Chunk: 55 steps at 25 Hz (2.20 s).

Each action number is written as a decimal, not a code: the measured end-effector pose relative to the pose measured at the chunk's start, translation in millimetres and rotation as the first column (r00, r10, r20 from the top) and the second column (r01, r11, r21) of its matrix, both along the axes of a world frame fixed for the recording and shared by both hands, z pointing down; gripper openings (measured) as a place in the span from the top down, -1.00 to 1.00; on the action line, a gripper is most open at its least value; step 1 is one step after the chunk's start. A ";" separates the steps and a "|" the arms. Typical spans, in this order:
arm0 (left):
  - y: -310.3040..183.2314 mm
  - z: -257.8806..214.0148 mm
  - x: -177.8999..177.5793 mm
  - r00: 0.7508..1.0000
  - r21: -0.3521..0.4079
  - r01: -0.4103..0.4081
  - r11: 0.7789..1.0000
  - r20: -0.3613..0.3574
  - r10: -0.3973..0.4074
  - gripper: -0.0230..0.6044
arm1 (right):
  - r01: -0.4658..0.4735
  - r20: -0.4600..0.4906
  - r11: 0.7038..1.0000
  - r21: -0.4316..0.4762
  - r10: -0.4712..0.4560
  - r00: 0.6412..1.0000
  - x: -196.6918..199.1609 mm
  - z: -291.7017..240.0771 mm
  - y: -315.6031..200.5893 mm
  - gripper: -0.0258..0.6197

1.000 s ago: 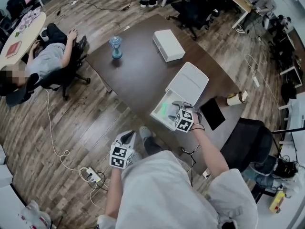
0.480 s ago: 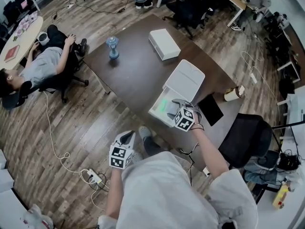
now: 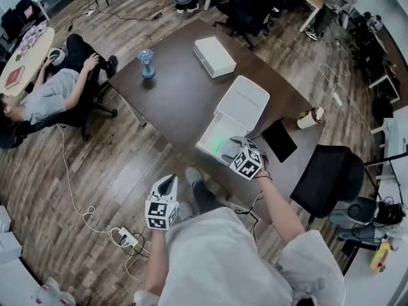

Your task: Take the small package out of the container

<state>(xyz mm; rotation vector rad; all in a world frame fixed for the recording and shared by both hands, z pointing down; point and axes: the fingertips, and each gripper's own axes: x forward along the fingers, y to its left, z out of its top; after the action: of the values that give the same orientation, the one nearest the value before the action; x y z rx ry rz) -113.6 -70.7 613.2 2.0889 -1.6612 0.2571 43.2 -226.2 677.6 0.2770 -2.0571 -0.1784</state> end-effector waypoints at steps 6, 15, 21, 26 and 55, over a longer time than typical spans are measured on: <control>8.5 3.0 11.5 1.000 -0.013 0.008 1.000 -0.019 -0.008 0.91 | -0.124 0.127 0.992 -0.031 0.127 0.984 15.5 -20.0 17.8 -0.04; 13.9 -9.2 32.9 0.999 0.038 -0.052 0.998 0.017 0.052 0.91 | -0.241 0.278 0.970 -0.042 0.243 0.929 32.6 -42.7 51.2 -0.04; 20.2 -15.2 42.2 0.997 0.052 -0.075 0.996 0.024 0.074 0.91 | -0.332 0.371 0.938 -0.094 0.343 0.863 34.9 -49.5 72.4 -0.03; 28.4 -18.8 47.3 0.996 0.062 -0.090 0.994 0.027 0.089 0.91 | -0.392 0.453 0.906 -0.156 0.419 0.787 37.3 -55.5 86.0 -0.03; 63.9 -19.6 62.4 0.999 0.072 -0.051 0.996 -0.014 0.052 0.91 | -0.557 0.593 0.793 -0.248 0.579 0.559 28.0 -46.7 173.4 -0.04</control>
<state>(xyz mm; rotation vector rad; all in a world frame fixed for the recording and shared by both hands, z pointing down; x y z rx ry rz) -51.3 -6.8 593.6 2.1831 -1.6310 0.2000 71.2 -52.9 630.8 1.1098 -2.5133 0.4235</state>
